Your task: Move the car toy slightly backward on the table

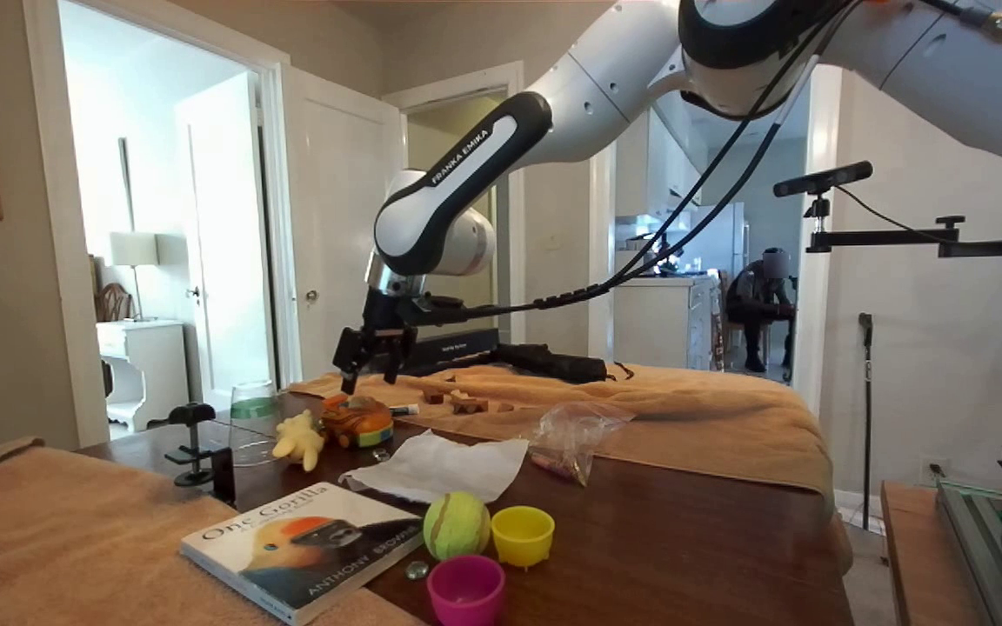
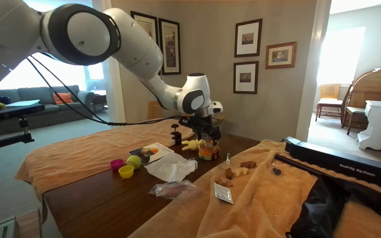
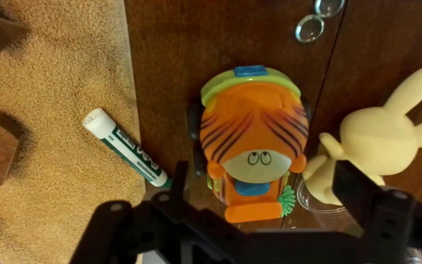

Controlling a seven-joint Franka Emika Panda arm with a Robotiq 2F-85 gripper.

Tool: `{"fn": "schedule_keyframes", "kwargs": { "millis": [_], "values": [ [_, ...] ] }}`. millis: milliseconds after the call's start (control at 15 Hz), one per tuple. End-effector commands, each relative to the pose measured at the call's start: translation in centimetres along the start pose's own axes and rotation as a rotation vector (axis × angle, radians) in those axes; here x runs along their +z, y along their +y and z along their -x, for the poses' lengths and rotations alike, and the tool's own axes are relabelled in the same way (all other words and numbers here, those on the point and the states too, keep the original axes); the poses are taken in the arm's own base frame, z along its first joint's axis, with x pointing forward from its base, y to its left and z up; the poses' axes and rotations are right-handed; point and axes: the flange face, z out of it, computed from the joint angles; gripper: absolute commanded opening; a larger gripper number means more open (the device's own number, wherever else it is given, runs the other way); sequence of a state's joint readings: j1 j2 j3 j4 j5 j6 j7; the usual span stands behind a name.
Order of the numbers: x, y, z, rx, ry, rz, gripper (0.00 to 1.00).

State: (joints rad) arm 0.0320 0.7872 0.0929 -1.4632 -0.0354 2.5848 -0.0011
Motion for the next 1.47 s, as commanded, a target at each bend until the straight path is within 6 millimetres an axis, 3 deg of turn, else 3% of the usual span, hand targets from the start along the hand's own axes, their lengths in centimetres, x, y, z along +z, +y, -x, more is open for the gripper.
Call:
{"fn": "schedule_keyframes", "kwargs": {
  "millis": [0, 1400],
  "values": [
    [1.1, -0.4, -0.6, -0.008, 0.036, -0.019, 1.00],
    [3.7, 0.5, 0.0, -0.023, 0.115, -0.009, 1.00]
  ]
}}
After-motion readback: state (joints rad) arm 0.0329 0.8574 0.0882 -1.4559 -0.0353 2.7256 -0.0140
